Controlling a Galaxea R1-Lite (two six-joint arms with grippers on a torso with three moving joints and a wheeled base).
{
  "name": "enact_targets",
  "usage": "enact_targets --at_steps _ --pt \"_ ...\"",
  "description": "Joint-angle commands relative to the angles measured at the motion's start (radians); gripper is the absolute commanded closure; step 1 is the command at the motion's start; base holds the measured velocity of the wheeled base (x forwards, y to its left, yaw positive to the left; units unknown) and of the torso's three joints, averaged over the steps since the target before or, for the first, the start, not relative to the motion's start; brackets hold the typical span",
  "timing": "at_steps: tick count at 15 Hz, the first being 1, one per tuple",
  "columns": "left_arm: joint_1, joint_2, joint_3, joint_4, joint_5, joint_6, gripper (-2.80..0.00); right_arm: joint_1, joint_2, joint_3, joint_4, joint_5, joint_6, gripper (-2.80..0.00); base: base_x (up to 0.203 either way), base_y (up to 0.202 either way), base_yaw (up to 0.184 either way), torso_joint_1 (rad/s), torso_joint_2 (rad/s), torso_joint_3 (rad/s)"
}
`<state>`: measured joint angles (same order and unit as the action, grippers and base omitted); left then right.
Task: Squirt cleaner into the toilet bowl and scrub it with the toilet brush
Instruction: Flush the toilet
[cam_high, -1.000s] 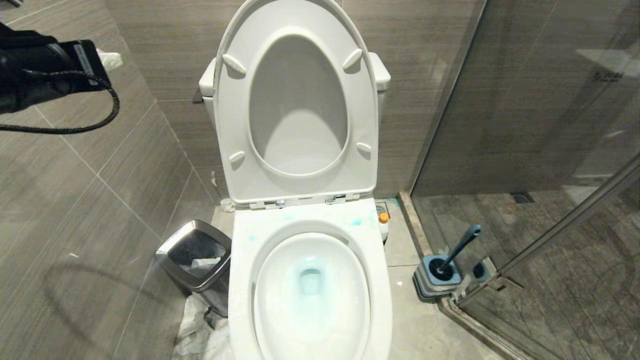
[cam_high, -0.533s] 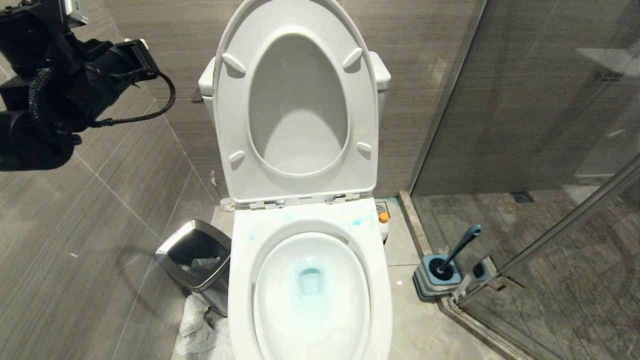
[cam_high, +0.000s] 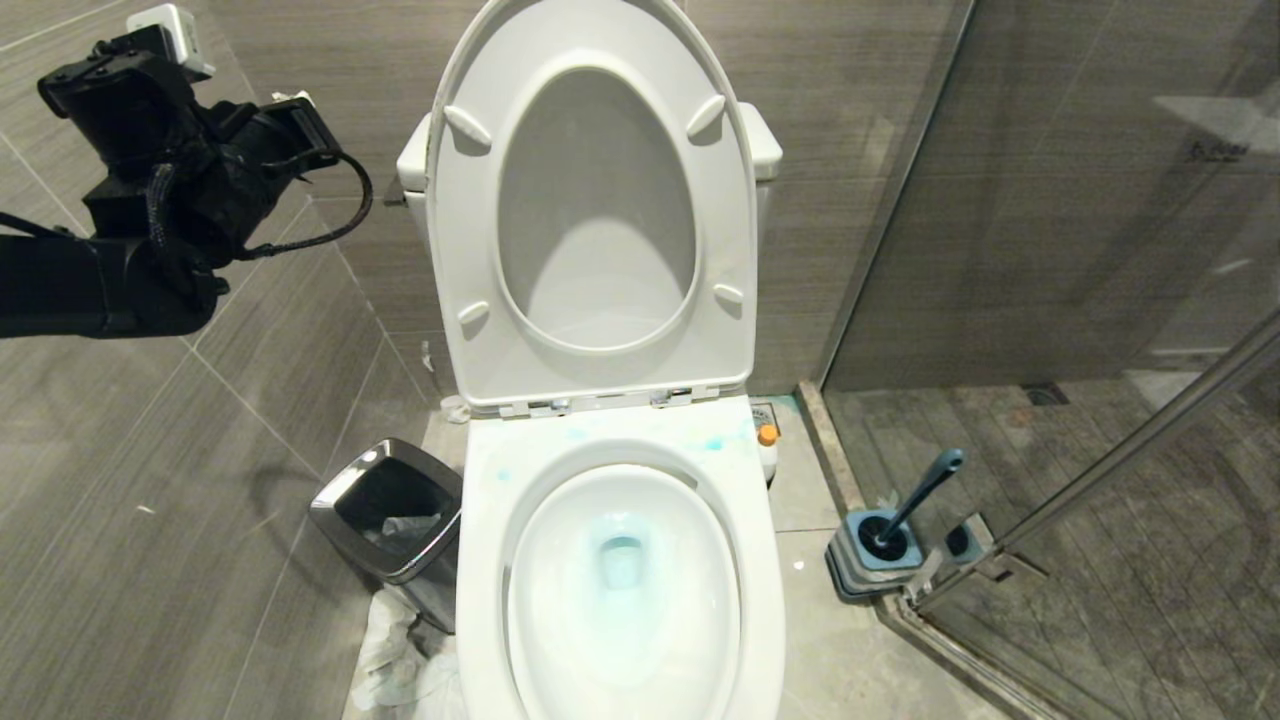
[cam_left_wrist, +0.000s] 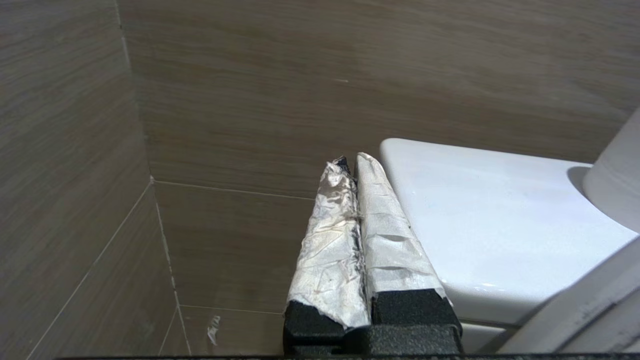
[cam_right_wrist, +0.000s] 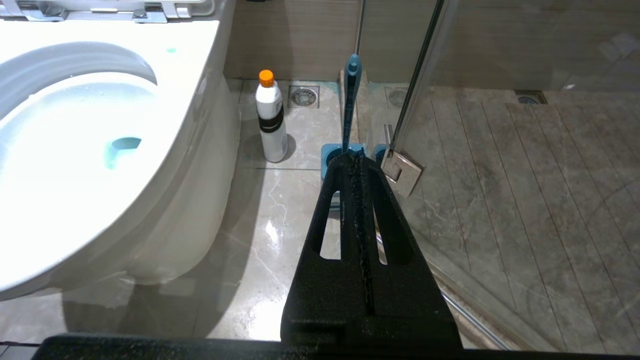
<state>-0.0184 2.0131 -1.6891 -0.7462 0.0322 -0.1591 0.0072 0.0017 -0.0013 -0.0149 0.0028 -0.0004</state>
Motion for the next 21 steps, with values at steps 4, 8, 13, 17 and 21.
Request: enact_targets --at_steps 4,8,13,17,21 --pt "0.021 0.033 -0.060 0.007 -0.008 -0.005 0.00 0.000 0.001 0.000 0.000 0.000 -0.001 0.00 0.000 0.000 0.000 0.000 0.00 -0.120" --pt "0.042 0.040 -0.090 0.021 -0.009 -0.006 0.00 0.000 0.001 0.000 0.000 0.000 -0.001 0.00 0.000 0.000 0.000 0.003 0.00 -0.141" --pt "0.037 0.003 -0.077 0.047 -0.010 -0.040 0.00 0.000 0.001 0.000 0.000 0.000 0.000 0.00 0.000 0.000 0.000 0.002 0.00 -0.014" --pt "0.024 -0.001 -0.076 0.085 -0.086 -0.037 0.00 0.000 0.001 0.000 0.000 0.000 -0.001 0.00 0.000 0.000 0.000 0.000 0.00 0.000" --pt "0.005 0.018 -0.073 0.086 -0.094 -0.027 0.00 0.000 0.001 0.000 0.000 0.000 -0.001 0.00 0.000 0.000 0.000 0.000 0.00 0.000"
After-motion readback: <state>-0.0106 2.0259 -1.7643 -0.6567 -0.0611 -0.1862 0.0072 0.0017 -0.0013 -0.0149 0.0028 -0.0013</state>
